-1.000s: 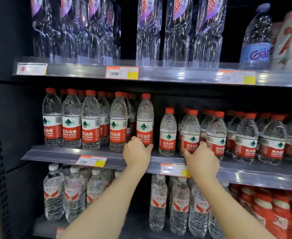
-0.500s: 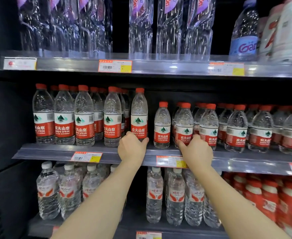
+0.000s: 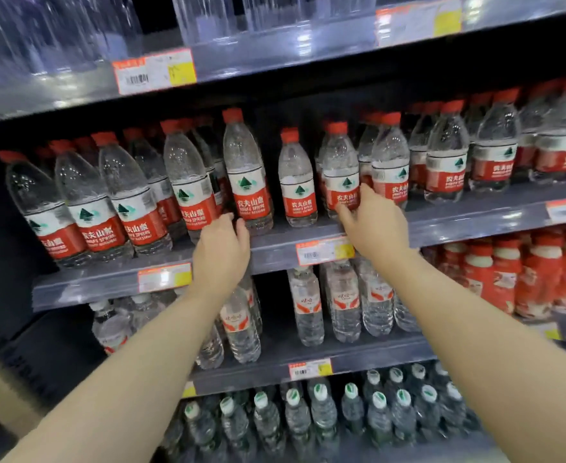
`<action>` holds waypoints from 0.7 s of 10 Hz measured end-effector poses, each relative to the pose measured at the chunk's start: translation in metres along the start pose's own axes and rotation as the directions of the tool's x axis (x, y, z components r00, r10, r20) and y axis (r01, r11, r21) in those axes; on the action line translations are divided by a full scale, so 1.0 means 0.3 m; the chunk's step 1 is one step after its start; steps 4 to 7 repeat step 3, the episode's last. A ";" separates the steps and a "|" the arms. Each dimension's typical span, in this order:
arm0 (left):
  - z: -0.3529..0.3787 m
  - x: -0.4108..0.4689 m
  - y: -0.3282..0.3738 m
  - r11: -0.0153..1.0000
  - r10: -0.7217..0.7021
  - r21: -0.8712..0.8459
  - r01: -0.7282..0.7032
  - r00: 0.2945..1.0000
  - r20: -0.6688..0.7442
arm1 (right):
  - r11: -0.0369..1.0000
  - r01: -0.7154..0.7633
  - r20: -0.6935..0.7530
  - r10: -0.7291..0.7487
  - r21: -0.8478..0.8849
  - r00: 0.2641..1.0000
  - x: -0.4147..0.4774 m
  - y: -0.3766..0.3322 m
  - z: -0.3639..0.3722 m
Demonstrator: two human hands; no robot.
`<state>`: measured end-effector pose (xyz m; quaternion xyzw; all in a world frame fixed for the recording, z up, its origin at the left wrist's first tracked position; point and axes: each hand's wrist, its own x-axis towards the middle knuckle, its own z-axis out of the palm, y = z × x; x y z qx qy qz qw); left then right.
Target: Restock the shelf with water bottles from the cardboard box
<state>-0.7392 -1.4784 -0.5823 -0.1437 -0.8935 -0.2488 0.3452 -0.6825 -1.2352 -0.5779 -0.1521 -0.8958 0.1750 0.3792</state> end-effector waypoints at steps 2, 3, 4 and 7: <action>-0.220 0.020 0.041 0.959 0.142 0.220 -0.177 0.976 0.167 | 0.993 0.031 0.083 -0.021 -0.117 0.996 -0.047 -0.130 -0.130; -0.380 0.049 0.103 0.921 0.206 0.258 -0.292 0.927 0.313 | 0.992 -0.037 0.172 0.057 -0.117 0.983 -0.052 -0.247 -0.283; -0.380 0.049 0.103 0.921 0.206 0.258 -0.292 0.927 0.313 | 0.992 -0.037 0.172 0.057 -0.117 0.983 -0.052 -0.247 -0.283; -0.380 0.049 0.103 0.921 0.206 0.258 -0.292 0.927 0.313 | 0.992 -0.037 0.172 0.057 -0.117 0.983 -0.052 -0.247 -0.283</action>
